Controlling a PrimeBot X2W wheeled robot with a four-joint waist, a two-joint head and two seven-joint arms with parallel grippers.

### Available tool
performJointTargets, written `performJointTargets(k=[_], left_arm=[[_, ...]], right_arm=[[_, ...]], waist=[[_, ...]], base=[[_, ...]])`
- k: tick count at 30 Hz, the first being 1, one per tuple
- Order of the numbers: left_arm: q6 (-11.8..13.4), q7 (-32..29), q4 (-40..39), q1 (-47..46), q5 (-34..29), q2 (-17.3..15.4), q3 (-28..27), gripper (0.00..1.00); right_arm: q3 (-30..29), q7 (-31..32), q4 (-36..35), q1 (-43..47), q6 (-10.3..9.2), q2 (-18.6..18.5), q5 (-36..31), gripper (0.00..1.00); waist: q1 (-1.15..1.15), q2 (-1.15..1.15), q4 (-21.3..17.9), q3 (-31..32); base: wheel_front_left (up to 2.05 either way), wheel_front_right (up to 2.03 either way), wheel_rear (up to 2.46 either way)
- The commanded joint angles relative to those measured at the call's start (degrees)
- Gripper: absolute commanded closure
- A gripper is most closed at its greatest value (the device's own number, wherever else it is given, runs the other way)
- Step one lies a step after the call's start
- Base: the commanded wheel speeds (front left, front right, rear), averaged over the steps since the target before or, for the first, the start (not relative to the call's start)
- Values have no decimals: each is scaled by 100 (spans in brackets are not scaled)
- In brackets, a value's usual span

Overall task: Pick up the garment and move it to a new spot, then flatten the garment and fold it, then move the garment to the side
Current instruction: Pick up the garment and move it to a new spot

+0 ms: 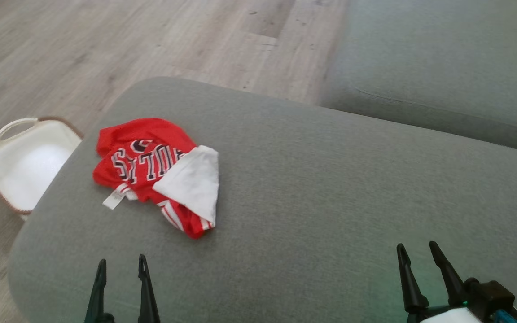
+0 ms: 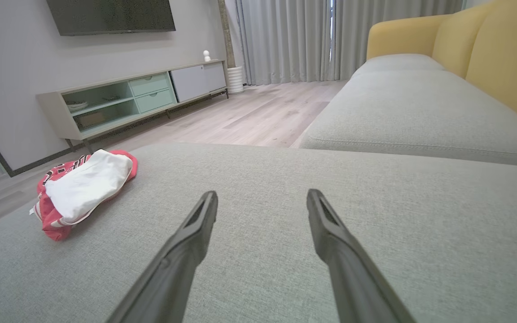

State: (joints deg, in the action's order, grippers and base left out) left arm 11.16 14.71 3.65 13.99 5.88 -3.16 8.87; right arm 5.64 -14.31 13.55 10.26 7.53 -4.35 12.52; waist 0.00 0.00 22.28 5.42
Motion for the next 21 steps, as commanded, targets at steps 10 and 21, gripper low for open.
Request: performJointTargets(k=[10, 21], left_arm=[[82, 29, -241, -290, 17, 28, -270, 0], [49, 29, -248, -588, -47, 12, -448, 0]], right_arm=[[202, -69, -171, -321, -4, -61, -39, 0], [253, -69, -195, -250, -4, -279, -60, 0]], waist=[[0, 0, 387, -110], [0, 0, 516, -345]], base=[[0, 0, 0], [0, 0, 0]])
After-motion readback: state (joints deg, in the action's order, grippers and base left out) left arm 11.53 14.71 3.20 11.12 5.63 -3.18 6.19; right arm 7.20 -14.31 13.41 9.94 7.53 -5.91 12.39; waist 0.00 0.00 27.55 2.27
